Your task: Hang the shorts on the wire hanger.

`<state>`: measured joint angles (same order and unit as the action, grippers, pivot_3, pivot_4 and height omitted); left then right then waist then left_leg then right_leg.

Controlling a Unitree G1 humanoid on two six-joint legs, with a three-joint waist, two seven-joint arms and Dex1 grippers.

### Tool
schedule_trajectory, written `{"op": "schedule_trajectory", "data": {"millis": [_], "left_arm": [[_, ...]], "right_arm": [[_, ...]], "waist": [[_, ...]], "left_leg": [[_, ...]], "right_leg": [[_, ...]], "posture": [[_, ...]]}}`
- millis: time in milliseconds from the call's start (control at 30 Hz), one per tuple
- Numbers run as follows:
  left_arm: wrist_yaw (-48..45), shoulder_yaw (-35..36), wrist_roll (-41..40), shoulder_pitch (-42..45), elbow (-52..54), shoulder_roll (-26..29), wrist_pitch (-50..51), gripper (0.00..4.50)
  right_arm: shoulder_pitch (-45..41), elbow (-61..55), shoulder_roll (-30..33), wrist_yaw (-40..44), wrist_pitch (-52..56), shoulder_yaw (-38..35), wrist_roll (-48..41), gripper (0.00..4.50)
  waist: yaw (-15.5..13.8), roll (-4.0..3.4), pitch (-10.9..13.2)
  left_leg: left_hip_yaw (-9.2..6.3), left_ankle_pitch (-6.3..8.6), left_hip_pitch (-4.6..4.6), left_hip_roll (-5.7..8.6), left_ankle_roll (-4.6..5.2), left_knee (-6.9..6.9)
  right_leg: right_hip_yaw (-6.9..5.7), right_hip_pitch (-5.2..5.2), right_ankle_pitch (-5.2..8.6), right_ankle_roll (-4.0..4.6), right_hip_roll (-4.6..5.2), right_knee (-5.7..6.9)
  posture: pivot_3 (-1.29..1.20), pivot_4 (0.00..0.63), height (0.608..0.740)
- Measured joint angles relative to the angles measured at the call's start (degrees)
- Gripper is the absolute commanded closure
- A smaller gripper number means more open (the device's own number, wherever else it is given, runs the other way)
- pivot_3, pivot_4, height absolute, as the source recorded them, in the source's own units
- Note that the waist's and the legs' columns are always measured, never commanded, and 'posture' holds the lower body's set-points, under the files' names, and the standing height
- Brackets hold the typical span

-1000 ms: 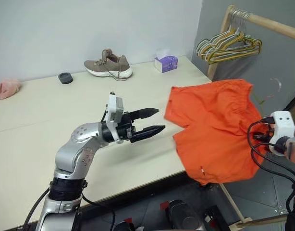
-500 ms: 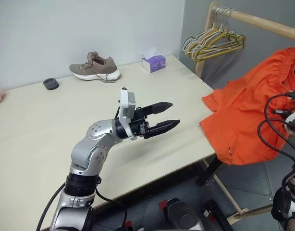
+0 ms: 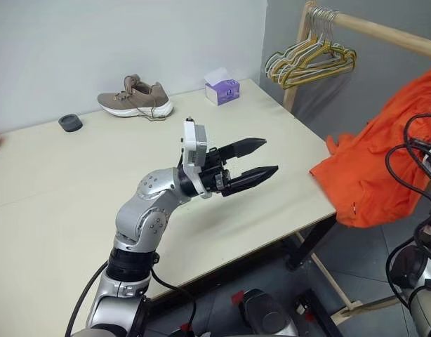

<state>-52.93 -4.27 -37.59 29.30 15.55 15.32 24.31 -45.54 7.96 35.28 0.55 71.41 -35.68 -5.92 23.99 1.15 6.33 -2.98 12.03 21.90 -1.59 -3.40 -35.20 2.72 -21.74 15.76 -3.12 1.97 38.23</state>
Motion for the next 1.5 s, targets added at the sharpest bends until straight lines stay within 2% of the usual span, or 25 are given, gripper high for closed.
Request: {"op": "schedule_trajectory", "data": {"millis": [167, 667, 800, 1100, 1133, 1333, 1500], "left_arm": [[0.87, -0.05, -0.39, 1.09, 0.58, -0.65, 0.0, 1.16], [1.55, -0.27, -1.65, 4.17, 0.66, -3.36, 0.11, 1.16], [1.37, -0.53, -1.65, 4.16, 0.66, -3.49, 0.11, 1.11], [1.22, -1.01, -1.65, 4.15, 0.66, -3.74, 0.12, 1.11], [1.21, -1.01, -1.65, 4.15, 0.66, -3.73, 0.12, 1.11], [1.06, -1.16, -1.58, 4.15, 0.47, -3.8, 0.05, 1.11], [1.34, -1.33, -1.14, 3.94, 0.21, -3.61, -0.17, 1.11]], "right_arm": [[-2.31, 2.61, 0.75, -0.62, 1.65, -1.35, -0.17, 4.5], [-5.19, 6.31, 1.33, -1.46, 3.2, -2.36, -1.73, 4.5], [-5.02, 2.95, -0.01, -1.42, 4.03, -2.81, -2.37, 3.45], [-4.45, -7.04, -1.23, -1.76, 4.88, -4.83, -4.26, 0.27], [-4.37, -7.49, -1.23, -1.83, 4.9, -4.94, -4.26, 0.04], [-1.79, -12.06, -1.27, -3.07, 2.05, -3.67, -3.49, 0.04], [2.34, -17.95, -0.27, -1.79, -6.6, 4.18, -1.85, 0.04]], "waist": [[-0.11, -0.03, 0.0], [-0.14, -0.08, 0.04], [-0.15, -0.2, 0.12], [-0.28, -0.26, 0.16], [-0.26, -0.26, 0.16], [-0.13, -0.3, 0.19], [-0.1, -0.31, 0.2]], "left_leg": [[0.04, 0.01, 0.04, 0.0, 0.01, 0.21], [0.06, 0.08, 0.06, 0.0, 0.13, 0.28], [0.07, 0.08, 0.07, 0.0, 0.13, 0.29], [0.06, 0.09, 0.08, 0.0, 0.13, 0.29], [0.06, 0.09, 0.08, 0.0, 0.13, 0.29], [0.08, 0.09, 0.07, 0.0, 0.14, 0.3], [0.07, 0.09, 0.04, -0.01, 0.14, 0.32]], "right_leg": [[0.03, 0.02, -0.19, -0.33, -0.01, -0.33], [0.03, 0.01, -0.18, -0.33, -0.02, -0.49], [0.04, 0.0, -0.18, -0.33, -0.02, -0.49], [0.03, 0.0, -0.17, -0.31, -0.02, -0.52], [0.03, 0.0, -0.16, -0.3, -0.02, -0.52], [0.07, -0.01, -0.01, -0.04, -0.02, -0.52], [0.06, -0.01, -0.01, -0.03, -0.04, -0.52]], "posture": [[-0.38, 0.074, 0.74], [-0.38, 0.078, 0.74], [-0.38, 0.08, 0.74], [-0.38, 0.083, 0.74], [-0.38, 0.083, 0.74], [-0.39, 0.08, 0.74], [-0.38, 0.076, 0.74]]}}
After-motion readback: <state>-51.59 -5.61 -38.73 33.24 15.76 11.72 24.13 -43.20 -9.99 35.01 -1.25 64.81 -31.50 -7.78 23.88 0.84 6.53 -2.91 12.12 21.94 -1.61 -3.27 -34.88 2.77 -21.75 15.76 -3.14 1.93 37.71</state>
